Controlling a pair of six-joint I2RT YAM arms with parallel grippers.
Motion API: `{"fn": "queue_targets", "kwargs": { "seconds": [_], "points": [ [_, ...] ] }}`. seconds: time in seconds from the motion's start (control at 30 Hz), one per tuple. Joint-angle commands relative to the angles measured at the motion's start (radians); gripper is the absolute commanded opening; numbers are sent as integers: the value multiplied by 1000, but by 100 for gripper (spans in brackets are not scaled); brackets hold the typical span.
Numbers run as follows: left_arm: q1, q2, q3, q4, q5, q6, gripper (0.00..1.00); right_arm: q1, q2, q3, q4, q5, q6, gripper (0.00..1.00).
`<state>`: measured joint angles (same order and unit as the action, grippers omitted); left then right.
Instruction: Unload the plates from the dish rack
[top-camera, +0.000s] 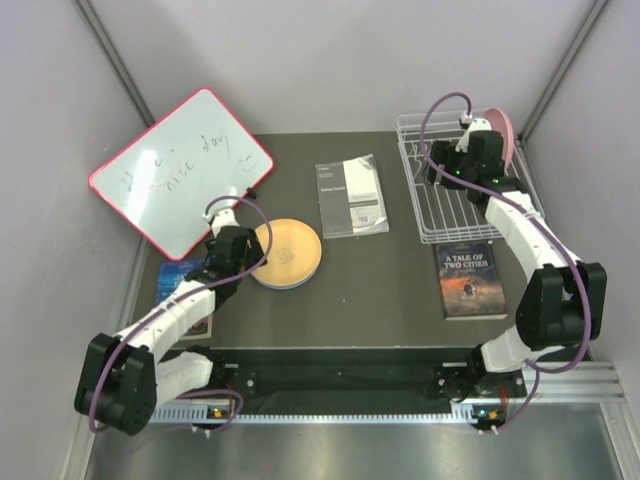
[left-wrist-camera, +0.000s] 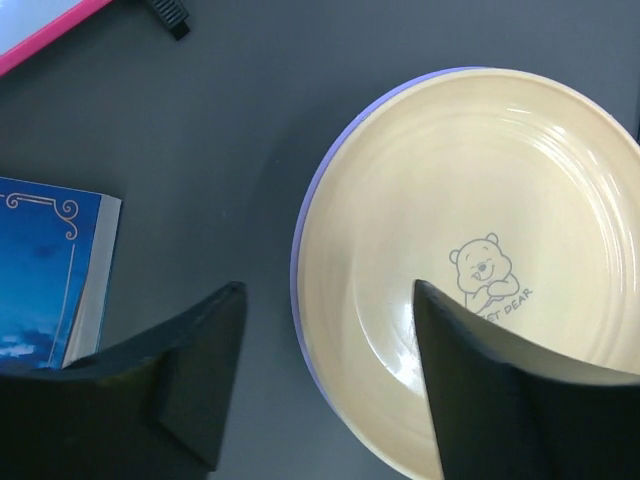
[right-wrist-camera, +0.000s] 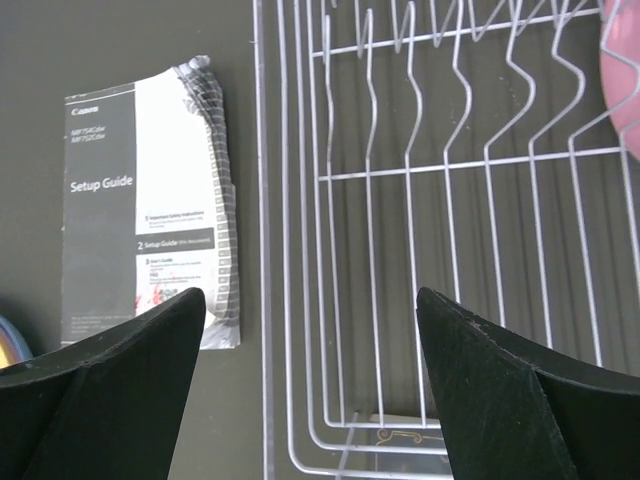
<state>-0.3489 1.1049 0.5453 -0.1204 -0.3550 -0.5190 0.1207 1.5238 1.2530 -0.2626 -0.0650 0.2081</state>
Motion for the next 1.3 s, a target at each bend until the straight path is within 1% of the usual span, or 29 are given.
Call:
{"fn": "queue_targets", "kwargs": {
  "seconds": [0.0, 0.03, 0.1, 0.13, 0.2, 0.23, 0.27, 0.3, 0.33, 0.4, 0.43, 0.47, 0.57, 0.63, 0.67, 0.73, 0.87, 0.93, 1.0, 1.03, 1.07, 1.1, 1.17, 1.2, 1.27],
  "points": [
    [-1, -19, 18, 45, 1, 23, 77, 5, -66, 63, 14, 94, -33, 87],
    [-1, -25, 25, 45, 1, 27, 79, 5, -68, 66, 11, 122, -45, 87],
    [-1, -36, 51, 44, 7, 43, 81, 4, -70, 77, 17, 230, -62, 87],
    [-1, -40, 62, 45, 14, 46, 81, 2, -67, 82, 25, 317, -84, 88],
    [-1, -48, 93, 65, 36, 66, 82, 0, -56, 95, 49, 422, -105, 88],
    [-1, -48, 102, 79, 72, 73, 83, -3, -39, 101, 84, 491, -134, 87],
    [-1, -45, 120, 93, 102, 77, 83, -6, -27, 108, 111, 528, -145, 86],
    [-1, -42, 128, 144, 135, 94, 84, -18, -11, 126, 126, 562, -159, 86],
    [-1, -34, 134, 166, 215, 102, 84, -24, 30, 149, 129, 600, -189, 85],
    [-1, 1, 165, 214, 281, 111, 84, -45, 77, 210, 157, 657, -232, 85],
    [-1, 31, 186, 231, 319, 116, 84, -56, 132, 236, 161, 662, -266, 83],
    [-1, 48, 197, 246, 396, 120, 84, -67, 162, 288, 161, 671, -280, 83],
    [-2, 116, 240, 275, 482, 119, 81, -101, 278, 396, 157, 700, -343, 80],
    [-1, 141, 249, 300, 502, 111, 81, -112, 359, 448, 149, 700, -387, 79],
    [-1, 159, 254, 306, 510, 108, 81, -143, 381, 495, 142, 699, -398, 78],
    [-1, 185, 251, 332, 528, 100, 81, -161, 438, 537, 128, 680, -432, 73],
    [-1, 217, 252, 349, 544, 89, 81, -184, 499, 600, 120, 663, -466, 71],
    [-1, 230, 251, 354, 551, 85, 80, -193, 524, 614, 112, 651, -480, 65],
    [-1, 236, 251, 358, 551, 83, 80, -197, 541, 634, 99, 648, -489, 62],
    [-1, 240, 248, 360, 548, 83, 80, -196, 556, 641, 89, 645, -499, 48],
    [-1, 242, 248, 361, 544, 83, 80, -196, 561, 646, 79, 646, -500, 41],
    [-1, 245, 246, 363, 541, 83, 80, -196, 564, 643, 79, 640, -507, 29],
    [-1, 250, 245, 363, 533, 83, 80, -193, 562, 634, 85, 631, -513, 17],
    [-1, 251, 245, 366, 528, 85, 80, -190, 562, 632, 86, 636, -515, 7],
    [-1, 260, 242, 367, 524, 86, 80, -181, 559, 629, 100, 642, -529, 2]
  ]
}}
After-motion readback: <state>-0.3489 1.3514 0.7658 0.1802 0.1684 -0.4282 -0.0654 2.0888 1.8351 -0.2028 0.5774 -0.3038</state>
